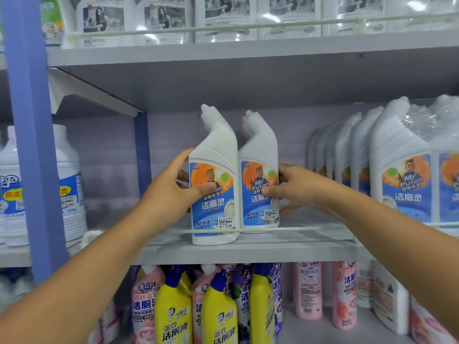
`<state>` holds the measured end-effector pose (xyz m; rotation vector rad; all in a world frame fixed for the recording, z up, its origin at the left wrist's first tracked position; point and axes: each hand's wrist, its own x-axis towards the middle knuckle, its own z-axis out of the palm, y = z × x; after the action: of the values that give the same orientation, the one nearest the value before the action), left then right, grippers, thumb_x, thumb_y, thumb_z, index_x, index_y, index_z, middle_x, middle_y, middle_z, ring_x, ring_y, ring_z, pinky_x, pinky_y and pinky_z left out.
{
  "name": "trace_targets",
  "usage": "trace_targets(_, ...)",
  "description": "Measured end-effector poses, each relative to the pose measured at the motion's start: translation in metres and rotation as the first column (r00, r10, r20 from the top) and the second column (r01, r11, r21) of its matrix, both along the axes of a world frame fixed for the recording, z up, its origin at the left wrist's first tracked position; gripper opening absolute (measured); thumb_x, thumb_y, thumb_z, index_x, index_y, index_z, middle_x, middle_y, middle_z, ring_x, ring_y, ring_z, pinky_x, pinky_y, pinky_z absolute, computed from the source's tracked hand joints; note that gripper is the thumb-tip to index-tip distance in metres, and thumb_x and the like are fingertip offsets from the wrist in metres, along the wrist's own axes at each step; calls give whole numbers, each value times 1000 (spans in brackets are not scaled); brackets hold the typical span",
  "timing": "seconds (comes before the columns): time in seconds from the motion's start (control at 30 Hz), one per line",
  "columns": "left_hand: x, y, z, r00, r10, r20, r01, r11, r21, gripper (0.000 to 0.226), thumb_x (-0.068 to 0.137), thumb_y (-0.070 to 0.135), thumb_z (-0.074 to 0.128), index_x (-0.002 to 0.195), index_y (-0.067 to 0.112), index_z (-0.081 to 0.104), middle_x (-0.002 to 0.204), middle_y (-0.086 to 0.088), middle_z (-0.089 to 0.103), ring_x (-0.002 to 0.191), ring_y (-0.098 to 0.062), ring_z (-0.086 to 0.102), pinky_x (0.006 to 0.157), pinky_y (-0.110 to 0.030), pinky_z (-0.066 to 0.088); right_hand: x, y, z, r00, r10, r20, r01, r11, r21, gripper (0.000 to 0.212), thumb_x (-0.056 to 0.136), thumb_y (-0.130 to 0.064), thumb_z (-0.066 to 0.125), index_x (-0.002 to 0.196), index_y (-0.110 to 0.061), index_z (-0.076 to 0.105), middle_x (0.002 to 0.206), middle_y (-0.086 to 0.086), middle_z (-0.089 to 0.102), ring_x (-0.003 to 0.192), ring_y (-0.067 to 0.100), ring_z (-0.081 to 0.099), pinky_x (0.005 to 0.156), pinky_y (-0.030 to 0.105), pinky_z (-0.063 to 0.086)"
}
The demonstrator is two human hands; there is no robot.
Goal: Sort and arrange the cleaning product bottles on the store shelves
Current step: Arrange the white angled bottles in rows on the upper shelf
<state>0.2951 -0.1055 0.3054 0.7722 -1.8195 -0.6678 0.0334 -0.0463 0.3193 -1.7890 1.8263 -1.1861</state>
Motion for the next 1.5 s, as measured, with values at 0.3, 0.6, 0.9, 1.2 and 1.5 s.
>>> trace_targets(0.3,6,3,-31,991,124,-51,-119,988,93,63,69,52,83,123,28,61,117,12,67,97,-13,70,84,-43,60,7,13,-20,992,-104,77,102,994,31,34,90,-32,76,118,-20,62,110,-2,75,98,16,74,85,45,63)
trace_targets(0.6,-19,109,-74,916,68,-395,-34,995,92,70,65,63,75,129,45,53,124,26,63,106,4,67,79,-24,54,-1,108,-61,947,14,321,101,934,-341,42,88,-35,76,125,-30,58,114,-9,70,107,7,69,97,43,57)
trace_targets(0.9,-143,195,-164,960,-3,-280,99,938,332,71,65,54,74,131,33,58,127,15,65,103,3,68,86,-26,53,-100,241,-173,855,-55,516,205,949,-239,50,71,-41,75,119,-34,61,117,-9,71,108,5,69,94,30,56)
trace_targets(1.2,-284,267,-254,983,-80,-163,158,820,551,38,86,36,77,119,30,59,123,5,66,99,-5,68,98,-46,56,-213,334,-254,698,-237,676,334,942,-15,32,91,-23,74,120,-30,62,118,-5,70,103,11,70,89,39,60)
trace_targets(1.5,-344,248,-301,994,-98,-48,106,774,624,43,85,48,77,122,40,57,127,14,63,105,-8,68,97,-42,57,-263,340,-295,657,-321,682,360,929,90,32,89,-29,76,117,-38,63,114,-12,71,102,11,71,91,44,60)
